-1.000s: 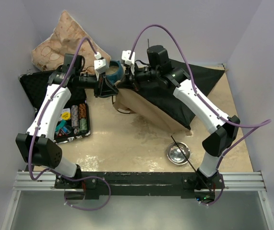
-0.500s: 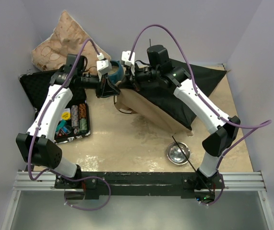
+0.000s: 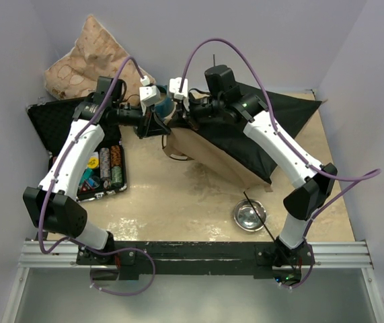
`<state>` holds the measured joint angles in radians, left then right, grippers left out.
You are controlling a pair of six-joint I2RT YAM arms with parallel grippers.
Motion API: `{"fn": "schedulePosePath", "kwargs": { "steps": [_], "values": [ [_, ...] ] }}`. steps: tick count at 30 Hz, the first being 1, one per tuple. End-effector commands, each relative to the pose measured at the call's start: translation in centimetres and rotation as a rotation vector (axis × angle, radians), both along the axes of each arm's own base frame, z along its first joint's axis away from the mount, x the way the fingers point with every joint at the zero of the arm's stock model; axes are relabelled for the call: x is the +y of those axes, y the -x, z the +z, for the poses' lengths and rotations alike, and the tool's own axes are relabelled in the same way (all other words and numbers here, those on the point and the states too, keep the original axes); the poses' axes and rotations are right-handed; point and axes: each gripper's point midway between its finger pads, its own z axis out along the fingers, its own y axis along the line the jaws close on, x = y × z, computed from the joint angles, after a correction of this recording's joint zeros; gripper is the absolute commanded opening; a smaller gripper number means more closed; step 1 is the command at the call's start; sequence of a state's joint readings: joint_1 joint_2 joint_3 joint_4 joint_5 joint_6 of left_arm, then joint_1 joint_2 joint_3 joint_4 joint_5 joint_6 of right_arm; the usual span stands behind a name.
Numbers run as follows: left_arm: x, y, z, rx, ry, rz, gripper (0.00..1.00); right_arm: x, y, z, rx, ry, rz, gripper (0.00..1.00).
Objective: Set up the pet tent
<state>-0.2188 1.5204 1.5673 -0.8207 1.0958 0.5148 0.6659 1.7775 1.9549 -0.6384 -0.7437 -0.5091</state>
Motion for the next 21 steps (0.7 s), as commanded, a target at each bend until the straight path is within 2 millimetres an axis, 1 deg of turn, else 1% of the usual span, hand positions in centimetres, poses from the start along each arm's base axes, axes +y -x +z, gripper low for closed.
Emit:
{"fn": "schedulePosePath", "kwargs": {
  "steps": [1,3,5,8,10,11,13,15,19,21],
  "values": [
    [-0.1,0.2,0.2,0.024,-0.024,0.033,0.00,0.3,1.8,1.0,-0.084,0.009,0.086,0.00],
    [-0.1,0.2,0.4,0.018,-0.023,0.035,0.00,0.3,1.9,0.4,-0.073,0.024,0.091,0.00],
    [0.0,0.3,0.3,0.014,-0.023,0.036,0.00,0.3,1.9,0.6,-0.074,0.021,0.090,0.00],
    [0.0,0.5,-0.2,0.009,-0.021,0.039,0.00,0.5,2.0,2.1,-0.080,-0.017,0.085,0.00],
    [0.2,0.5,-0.2,-0.015,-0.017,0.053,0.00,0.4,1.7,3.3,-0.095,-0.040,0.071,0.00],
    [0.4,0.3,-0.6,-0.014,-0.021,0.071,0.05,0.4,1.6,3.8,-0.104,-0.049,0.069,0.00],
    [0.8,0.0,-0.7,-0.030,-0.015,0.090,0.24,0.2,1.4,4.5,-0.112,-0.058,0.059,0.00],
    [1.4,-0.4,-0.5,-0.039,0.003,0.110,0.35,-0.1,1.4,4.9,-0.119,-0.064,0.053,0.00],
    [2.6,-1.1,0.0,-0.026,0.035,0.137,0.48,-0.4,1.4,4.9,-0.122,-0.056,0.046,0.00],
    [3.1,-1.2,0.1,-0.041,0.035,0.145,0.51,-0.6,1.3,5.1,-0.124,-0.058,0.045,0.00]
  ]
}}
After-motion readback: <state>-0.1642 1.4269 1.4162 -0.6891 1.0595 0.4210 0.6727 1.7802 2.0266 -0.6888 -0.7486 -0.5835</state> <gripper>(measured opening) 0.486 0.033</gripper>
